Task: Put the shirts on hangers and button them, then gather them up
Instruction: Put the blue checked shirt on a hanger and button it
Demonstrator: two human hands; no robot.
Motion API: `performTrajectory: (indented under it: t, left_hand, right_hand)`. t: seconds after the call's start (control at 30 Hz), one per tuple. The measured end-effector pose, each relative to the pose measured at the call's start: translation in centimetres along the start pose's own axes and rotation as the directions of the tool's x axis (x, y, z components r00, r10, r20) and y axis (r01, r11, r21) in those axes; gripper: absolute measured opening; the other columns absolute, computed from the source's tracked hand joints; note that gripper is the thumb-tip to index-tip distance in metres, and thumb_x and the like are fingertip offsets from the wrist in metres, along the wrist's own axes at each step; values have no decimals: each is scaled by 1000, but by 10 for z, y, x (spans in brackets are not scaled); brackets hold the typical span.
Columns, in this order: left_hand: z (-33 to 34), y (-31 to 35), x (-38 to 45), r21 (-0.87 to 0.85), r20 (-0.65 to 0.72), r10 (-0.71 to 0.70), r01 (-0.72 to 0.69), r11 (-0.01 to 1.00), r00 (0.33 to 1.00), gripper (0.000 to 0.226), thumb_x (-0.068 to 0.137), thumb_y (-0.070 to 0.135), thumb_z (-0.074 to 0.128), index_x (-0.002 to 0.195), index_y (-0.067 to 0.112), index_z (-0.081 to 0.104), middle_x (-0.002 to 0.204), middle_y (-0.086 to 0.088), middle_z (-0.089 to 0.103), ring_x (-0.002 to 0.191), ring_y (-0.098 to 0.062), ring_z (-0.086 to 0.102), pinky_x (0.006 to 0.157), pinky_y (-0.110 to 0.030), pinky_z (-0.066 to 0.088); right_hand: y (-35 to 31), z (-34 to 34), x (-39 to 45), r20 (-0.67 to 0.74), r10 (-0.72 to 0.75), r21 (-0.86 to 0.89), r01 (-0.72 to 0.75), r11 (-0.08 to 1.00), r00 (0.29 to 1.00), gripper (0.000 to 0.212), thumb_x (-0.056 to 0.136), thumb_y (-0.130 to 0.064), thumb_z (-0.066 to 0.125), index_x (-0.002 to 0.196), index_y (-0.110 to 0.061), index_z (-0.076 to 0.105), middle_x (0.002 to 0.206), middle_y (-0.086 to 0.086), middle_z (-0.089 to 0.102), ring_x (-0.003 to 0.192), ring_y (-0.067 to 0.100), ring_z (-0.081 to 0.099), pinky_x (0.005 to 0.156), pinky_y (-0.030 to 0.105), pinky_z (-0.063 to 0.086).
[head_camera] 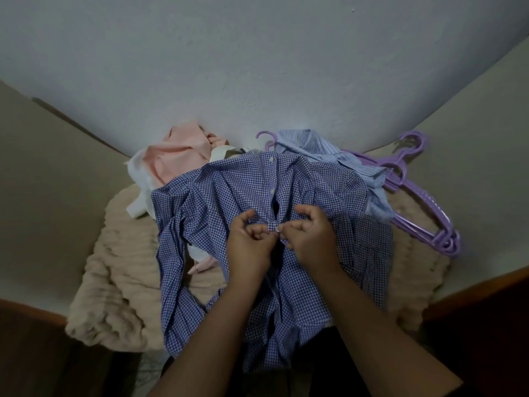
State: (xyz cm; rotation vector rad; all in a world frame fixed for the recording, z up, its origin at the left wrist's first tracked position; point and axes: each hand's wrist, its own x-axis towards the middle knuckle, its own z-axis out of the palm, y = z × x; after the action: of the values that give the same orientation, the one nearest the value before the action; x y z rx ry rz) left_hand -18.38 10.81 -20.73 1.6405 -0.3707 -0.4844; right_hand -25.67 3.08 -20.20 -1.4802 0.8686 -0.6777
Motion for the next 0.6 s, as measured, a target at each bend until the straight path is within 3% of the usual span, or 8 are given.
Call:
performTrajectory:
  t: [0.13,0.2,0.33,0.43,0.5,0.6]
  left_hand:
    - [0,0,1,17,25,16,-17,1000,1000,55,78,3,75,122,20,46,77,4,62,62,-1,57,62,-17,48]
    - [0,-1,1,23,37,11,-12,1000,999,55,78,4,75,122,21,46,78,5,63,60,3,57,59,-15,48]
    - [-1,-1,-3,28,59,21,-22,999,998,49,81,5,72,120,21,48,77,5,67,63,0,61,59,-14,50]
    - [-1,-2,-5,32,52,37,-39,999,998,35,86,12,67,115,22,51,81,1,72,76,-12,67,69,-22,52]
    - [-1,-2,-5,28,50,43,-44,999,998,29,86,13,67,109,25,53,81,1,72,78,-15,68,72,-26,53]
    - [-1,-1,-7,-11,60,50,-50,999,997,31,83,7,71,99,26,53,81,2,70,73,-9,66,65,-17,53]
  right_hand:
    - [1,-1,1,-1,5,9,-5,1000,1000,36,82,-6,70,111,-13,49,76,-2,68,63,5,65,60,24,55]
    - [2,-1,2,-6,12,18,-12,1000,1000,35,82,-6,70,109,-13,50,77,0,69,64,4,65,59,20,54]
    - [6,-3,3,-48,10,6,-10,1000,999,33,82,-6,70,108,-11,50,78,2,68,70,13,66,67,31,57]
    - [7,-4,2,-61,14,9,-14,1000,998,30,83,-6,69,106,-13,51,80,2,70,75,16,68,72,38,58]
    - [7,-5,0,-49,22,28,-20,999,999,30,83,-6,67,108,-11,52,82,2,71,77,16,68,73,37,58]
    - [4,-6,-2,-29,27,61,-25,998,999,29,84,-9,68,109,-10,53,89,6,70,78,15,68,73,33,57]
